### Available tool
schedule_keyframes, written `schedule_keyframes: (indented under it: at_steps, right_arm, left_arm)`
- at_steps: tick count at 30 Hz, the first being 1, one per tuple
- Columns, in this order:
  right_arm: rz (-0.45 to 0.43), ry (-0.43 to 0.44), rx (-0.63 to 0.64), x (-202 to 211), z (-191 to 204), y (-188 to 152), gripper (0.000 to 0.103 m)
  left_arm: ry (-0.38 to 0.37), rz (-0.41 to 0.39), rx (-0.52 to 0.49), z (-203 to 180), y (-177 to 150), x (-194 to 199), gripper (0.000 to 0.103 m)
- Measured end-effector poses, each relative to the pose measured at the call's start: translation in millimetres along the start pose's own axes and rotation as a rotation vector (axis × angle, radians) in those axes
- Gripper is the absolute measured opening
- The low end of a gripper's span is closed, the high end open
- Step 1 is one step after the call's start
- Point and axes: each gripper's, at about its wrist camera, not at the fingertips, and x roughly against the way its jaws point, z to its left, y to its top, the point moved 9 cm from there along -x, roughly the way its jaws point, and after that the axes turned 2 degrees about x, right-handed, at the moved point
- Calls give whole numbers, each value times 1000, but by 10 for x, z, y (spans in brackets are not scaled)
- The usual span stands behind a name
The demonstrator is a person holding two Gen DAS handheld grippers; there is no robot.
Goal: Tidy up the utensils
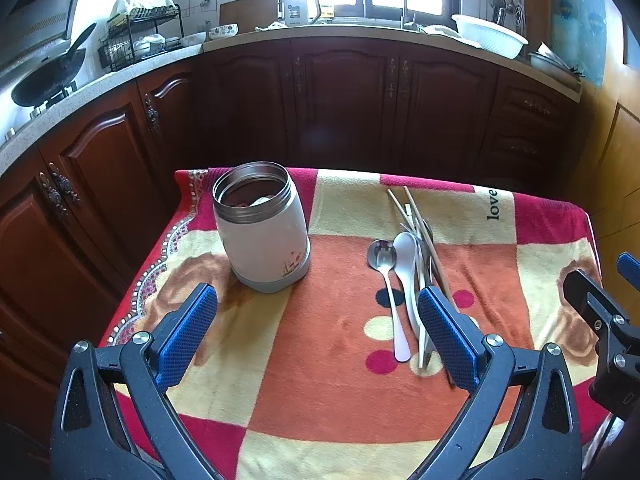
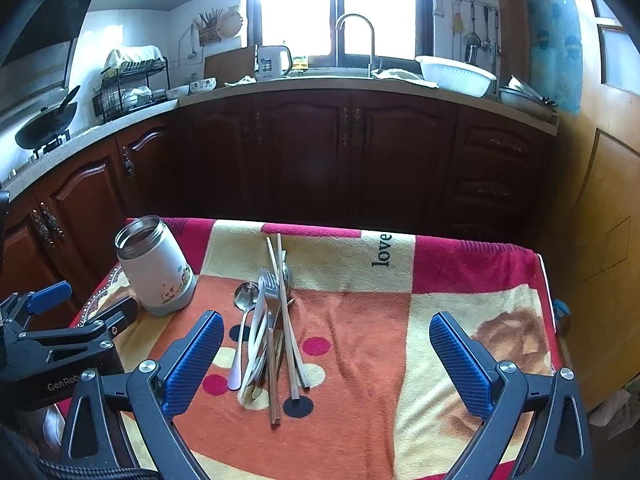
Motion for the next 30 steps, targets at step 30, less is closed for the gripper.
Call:
schedule_keyframes:
  at_steps: [30]
  right_arm:
    - [24, 5, -18, -26, -2, -77, 103]
  left_arm:
    - [-17, 18, 14, -18, -45, 4, 101]
